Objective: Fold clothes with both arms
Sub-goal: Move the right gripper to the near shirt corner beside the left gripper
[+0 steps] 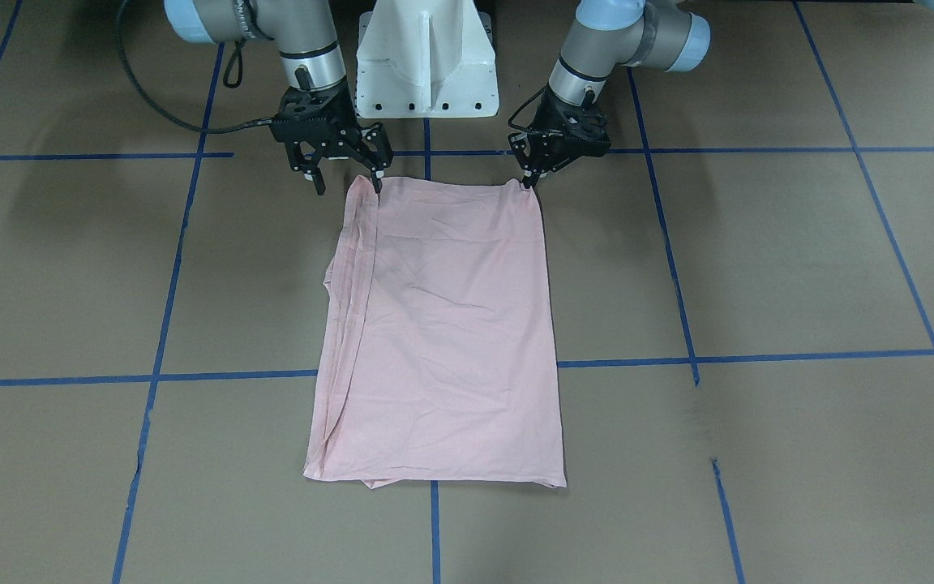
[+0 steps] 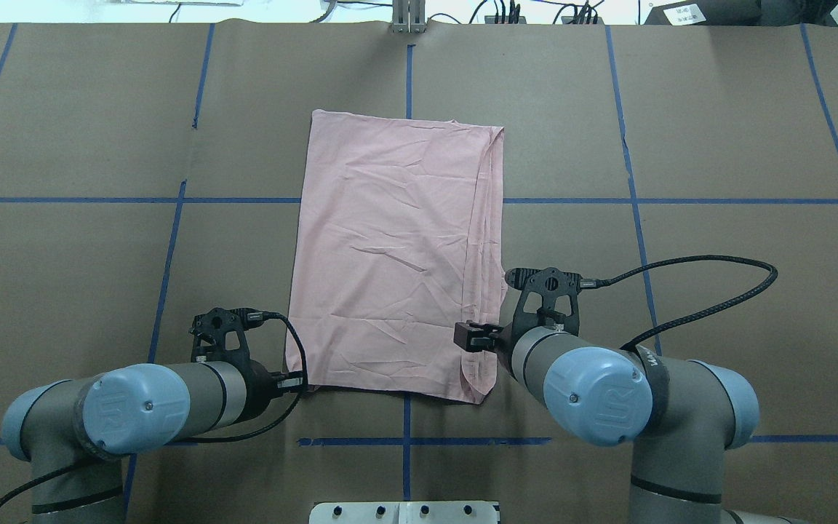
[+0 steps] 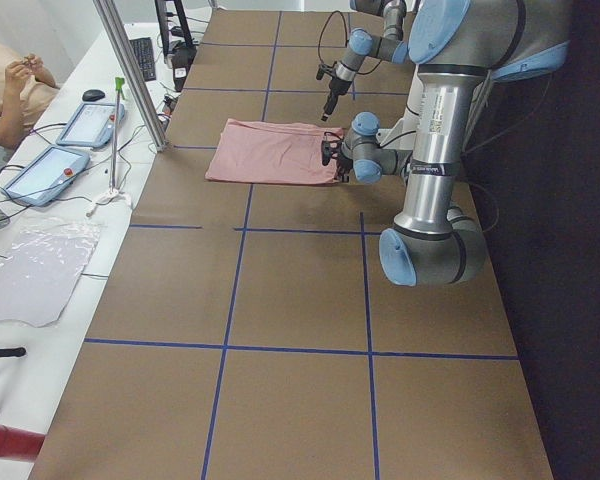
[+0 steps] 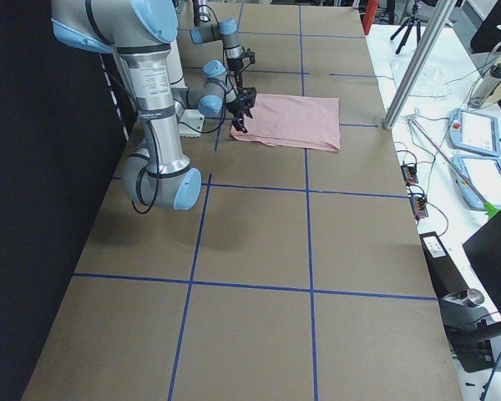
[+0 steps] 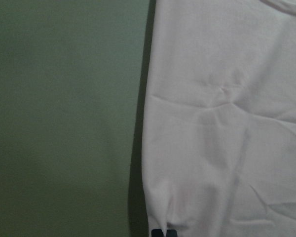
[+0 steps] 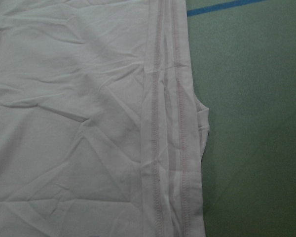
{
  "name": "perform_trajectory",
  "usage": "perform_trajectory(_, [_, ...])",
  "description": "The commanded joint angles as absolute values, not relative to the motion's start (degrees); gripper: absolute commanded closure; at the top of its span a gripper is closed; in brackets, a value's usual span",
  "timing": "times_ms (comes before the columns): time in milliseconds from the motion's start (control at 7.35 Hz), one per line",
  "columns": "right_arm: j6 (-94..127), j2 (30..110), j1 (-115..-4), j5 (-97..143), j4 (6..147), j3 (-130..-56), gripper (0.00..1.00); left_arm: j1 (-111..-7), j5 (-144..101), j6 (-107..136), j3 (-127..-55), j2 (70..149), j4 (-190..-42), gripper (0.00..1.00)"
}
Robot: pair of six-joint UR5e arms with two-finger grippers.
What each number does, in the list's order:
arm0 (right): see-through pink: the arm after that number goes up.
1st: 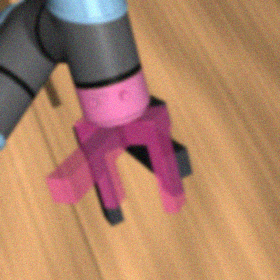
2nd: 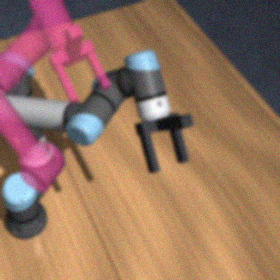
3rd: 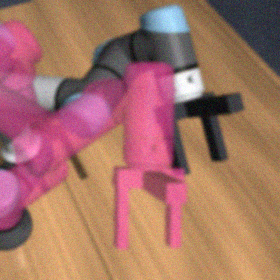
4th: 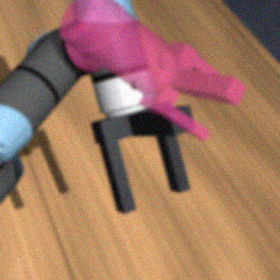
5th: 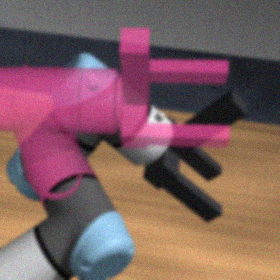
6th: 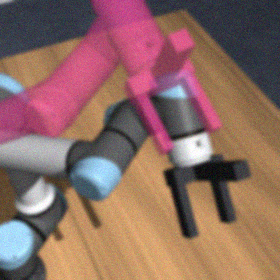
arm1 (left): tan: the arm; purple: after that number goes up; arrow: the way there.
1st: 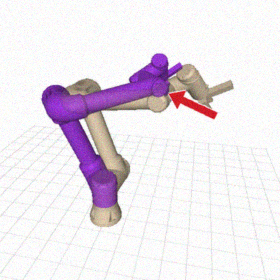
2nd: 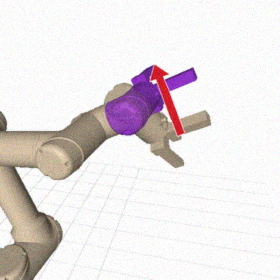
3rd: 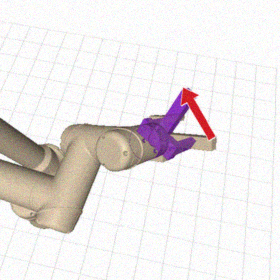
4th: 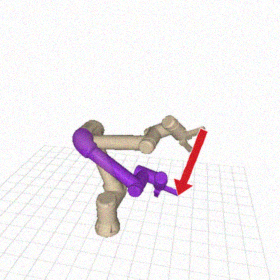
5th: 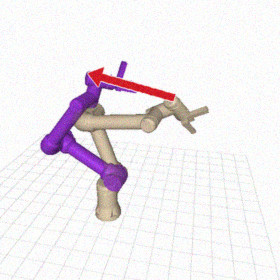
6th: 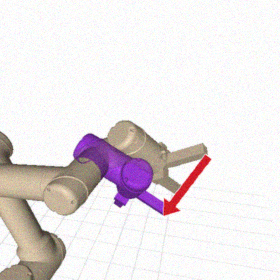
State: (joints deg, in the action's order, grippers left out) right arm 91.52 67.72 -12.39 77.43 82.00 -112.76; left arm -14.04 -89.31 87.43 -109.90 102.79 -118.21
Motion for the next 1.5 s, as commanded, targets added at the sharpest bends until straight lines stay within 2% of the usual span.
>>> perform_trajectory(0, [102.52,62.34,-10.29,77.61,88.39,-110.23,0.17,-13.98,-89.30,87.45,-109.95,102.83,-118.21,1.00])
perform_trajectory(136, [107.01,60.31,-10.02,77.78,89.72,-108.21,0.27,-13.89,-89.21,87.45,-109.95,102.92,-118.21,1.00])
perform_trajectory(272, [108.09,59.51,-10.11,77.78,90.08,-106.37,0.30,-13.89,-89.21,87.45,-109.95,102.92,-118.21,1.00])
perform_trajectory(816, [108.54,59.07,-10.37,77.78,91.32,-103.90,0.31,-13.71,-89.12,87.54,-109.95,102.92,-118.21,1.00])
perform_trajectory(1088, [109.07,55.73,-10.37,77.78,91.32,-99.16,0.30,-13.71,-89.12,87.45,-110.04,102.92,-118.21,1.00])
perform_trajectory(1360, [108.90,55.90,-10.37,77.87,92.88,-99.40,0.31,-13.71,-89.12,87.45,-109.95,103.01,-118.21,1.00])
